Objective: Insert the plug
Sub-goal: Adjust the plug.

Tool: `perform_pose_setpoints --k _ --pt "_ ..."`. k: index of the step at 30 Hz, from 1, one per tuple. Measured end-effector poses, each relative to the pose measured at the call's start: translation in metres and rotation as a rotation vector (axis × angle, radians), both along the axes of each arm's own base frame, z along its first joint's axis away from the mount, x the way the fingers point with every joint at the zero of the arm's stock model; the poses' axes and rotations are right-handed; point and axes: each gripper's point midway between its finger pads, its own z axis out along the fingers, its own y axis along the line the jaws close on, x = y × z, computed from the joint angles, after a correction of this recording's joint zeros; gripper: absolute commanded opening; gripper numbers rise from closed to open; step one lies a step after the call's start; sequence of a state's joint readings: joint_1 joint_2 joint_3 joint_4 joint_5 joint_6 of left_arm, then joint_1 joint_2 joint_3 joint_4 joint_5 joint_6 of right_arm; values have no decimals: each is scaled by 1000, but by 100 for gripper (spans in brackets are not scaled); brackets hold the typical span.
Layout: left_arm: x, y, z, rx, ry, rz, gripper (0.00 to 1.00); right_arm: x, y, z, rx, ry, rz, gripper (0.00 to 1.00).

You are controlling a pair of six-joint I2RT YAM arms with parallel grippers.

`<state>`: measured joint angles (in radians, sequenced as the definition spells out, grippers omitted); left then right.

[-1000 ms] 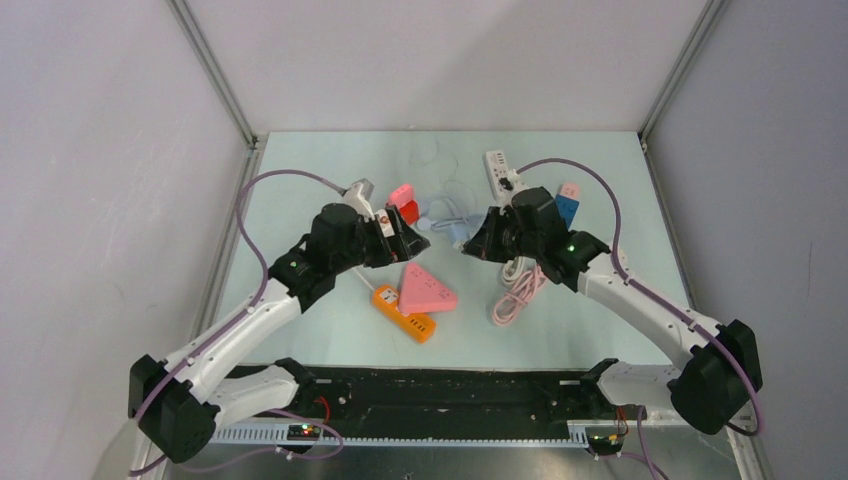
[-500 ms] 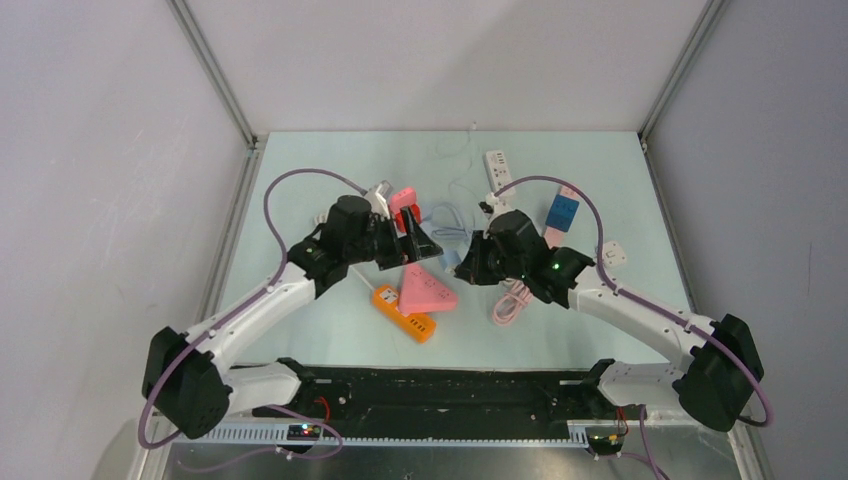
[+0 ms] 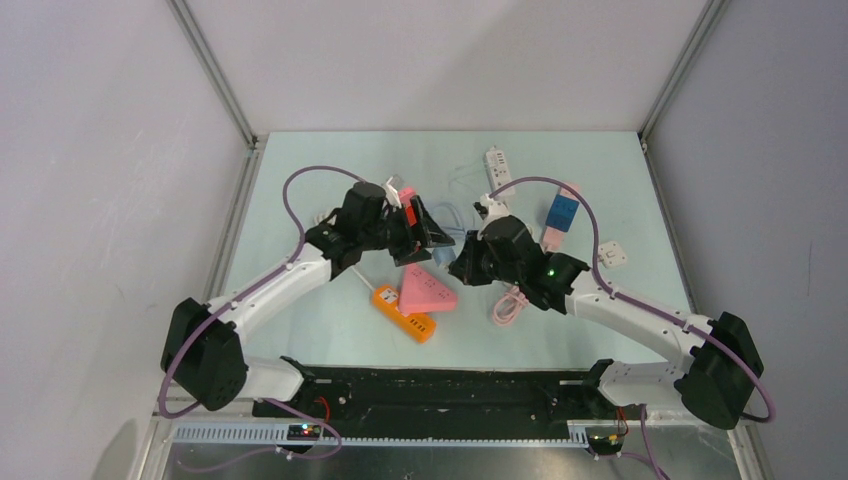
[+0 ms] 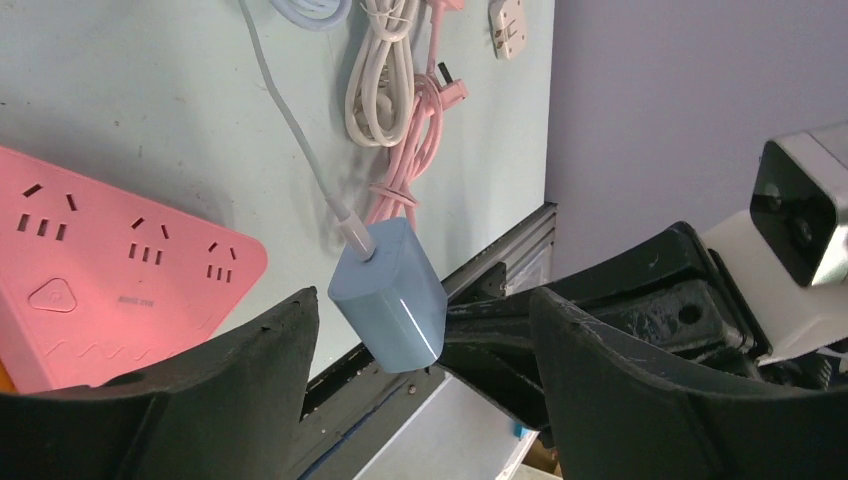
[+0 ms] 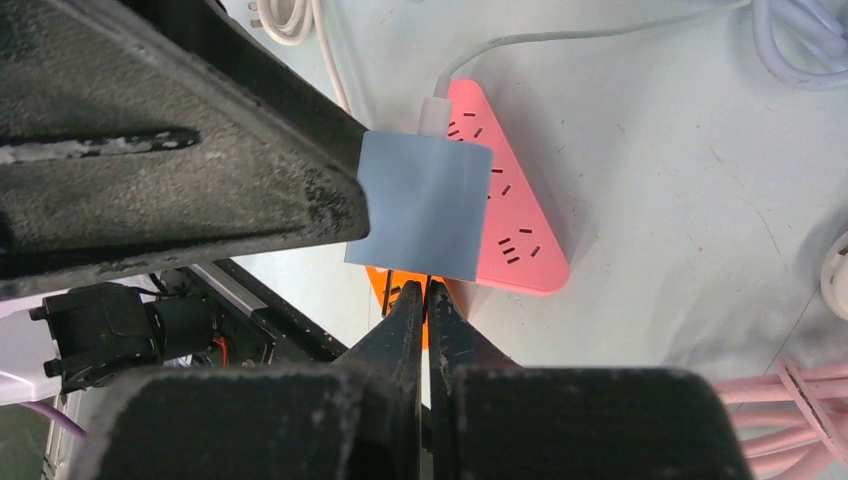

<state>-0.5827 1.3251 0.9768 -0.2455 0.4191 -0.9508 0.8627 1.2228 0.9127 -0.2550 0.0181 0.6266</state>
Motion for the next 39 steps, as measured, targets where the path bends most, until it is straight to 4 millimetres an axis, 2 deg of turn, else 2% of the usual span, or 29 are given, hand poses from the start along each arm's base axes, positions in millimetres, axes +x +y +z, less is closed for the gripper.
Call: perform_pose_setpoints --k 6,8,11,16,20,21,22,23,25,27,30,33,36,39 --pt "3 -4 -5 0 34 7 79 0 1 1 2 -4 2 0" --pt "3 -4 -6 -3 41 9 75 1 2 2 9 -7 0 0" --pt "2 -5 -6 -8 53 9 60 2 4 5 25 -12 -3 0" --pt "2 -6 -6 -11 56 8 44 4 8 11 60 -12 -12 0" --pt "3 -7 -6 -14 55 8 19 4 8 11 69 4 -13 0" --pt "3 -9 -5 -20 51 3 10 3 8 10 72 12 -10 11" --pt "3 -10 -3 -26 43 -7 5 3 8 9 75 19 -10 28" --pt "3 -10 -3 -27 44 -9 1 3 8 8 80 28 -8 64" --pt "3 -10 -5 -18 31 -24 0 1 7 7 86 49 2 91" --pt "3 -9 -7 -5 4 -49 0 -1 5 4 90 71 16 98" --pt "-1 -8 -9 20 -46 -105 0 -4 4 17 131 68 59 99" --pt "-10 -6 -14 47 -109 -193 0 -6 -5 45 209 30 105 99" --pt "-25 -1 -21 74 -154 -300 0 -2 -19 81 306 -39 135 94" --pt "-40 4 -23 90 -209 -416 0 -2 -25 99 361 -77 178 90"
